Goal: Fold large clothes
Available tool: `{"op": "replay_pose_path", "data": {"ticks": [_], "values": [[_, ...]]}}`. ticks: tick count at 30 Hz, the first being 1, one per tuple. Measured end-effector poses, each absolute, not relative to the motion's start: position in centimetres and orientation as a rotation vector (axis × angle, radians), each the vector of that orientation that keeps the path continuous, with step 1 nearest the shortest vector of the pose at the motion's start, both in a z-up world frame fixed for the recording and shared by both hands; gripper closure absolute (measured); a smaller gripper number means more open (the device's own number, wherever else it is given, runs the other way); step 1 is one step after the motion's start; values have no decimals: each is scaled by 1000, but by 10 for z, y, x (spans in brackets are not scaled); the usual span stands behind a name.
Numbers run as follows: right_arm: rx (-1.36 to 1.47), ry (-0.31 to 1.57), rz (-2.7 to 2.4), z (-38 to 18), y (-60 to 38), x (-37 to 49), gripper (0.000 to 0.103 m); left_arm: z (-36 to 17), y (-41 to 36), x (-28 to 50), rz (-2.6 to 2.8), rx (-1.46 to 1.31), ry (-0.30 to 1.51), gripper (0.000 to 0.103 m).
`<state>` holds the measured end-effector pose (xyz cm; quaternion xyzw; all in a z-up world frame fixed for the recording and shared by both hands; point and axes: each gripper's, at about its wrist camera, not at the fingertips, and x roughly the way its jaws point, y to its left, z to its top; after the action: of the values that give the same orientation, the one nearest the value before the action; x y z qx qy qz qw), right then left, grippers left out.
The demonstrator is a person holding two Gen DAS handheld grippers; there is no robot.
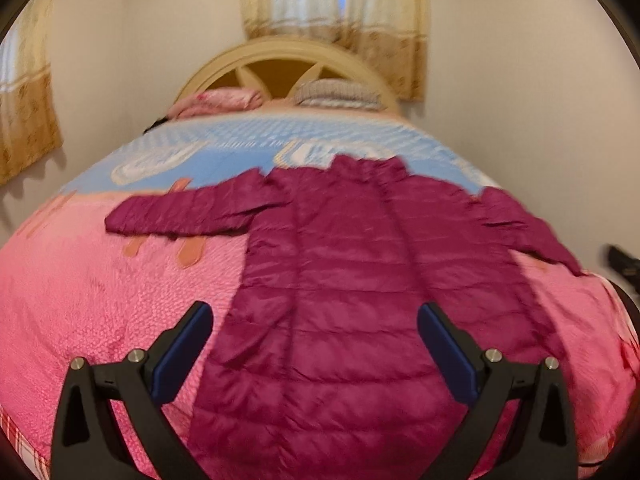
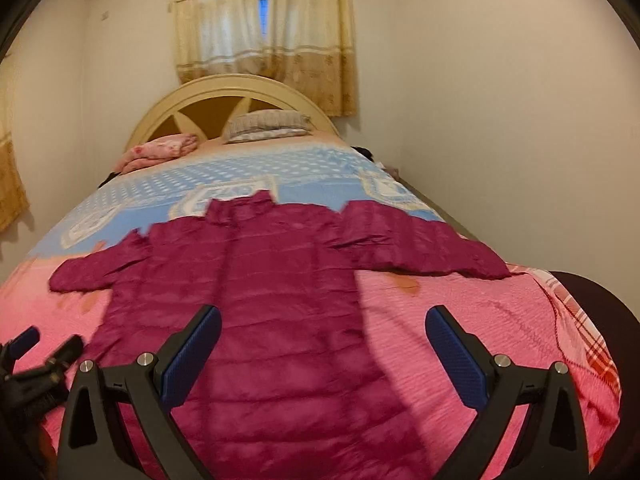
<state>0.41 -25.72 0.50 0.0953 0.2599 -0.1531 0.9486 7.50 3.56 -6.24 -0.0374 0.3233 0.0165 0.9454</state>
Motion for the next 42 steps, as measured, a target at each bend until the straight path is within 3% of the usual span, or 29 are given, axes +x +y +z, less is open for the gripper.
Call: {"op": "replay_pose_path", "data": {"ticks": [5, 6, 8, 16, 21, 27, 32, 35, 42], "values": [[266, 545, -372, 3, -363, 28, 3, -83, 72, 129, 117, -136, 701, 0], [292, 552, -388, 2, -388, 34, 7, -88, 80, 144, 138, -142, 708, 0], [391, 585, -420, -5, -443, 47, 24, -95, 86, 160, 156, -138, 717, 0], [803, 669, -560, -79, -609, 96, 24, -126, 90, 214, 230, -103, 712, 0], [801, 769, -609, -120, -634, 136, 25, -154, 98, 232, 203, -163, 846, 0], [756, 885, -650, -156, -638, 174, 27, -155, 101, 226, 200, -180, 850, 0], [669, 946, -671, -164, -634, 183, 75, -158, 99, 230, 201, -178, 858, 0], [665, 922, -658, -156, -634, 174, 94, -158, 100, 236, 194, -189, 858, 0], [513, 767, -630, -76, -610, 148, 99, -158, 103, 232, 186, -201, 851, 0]]}}
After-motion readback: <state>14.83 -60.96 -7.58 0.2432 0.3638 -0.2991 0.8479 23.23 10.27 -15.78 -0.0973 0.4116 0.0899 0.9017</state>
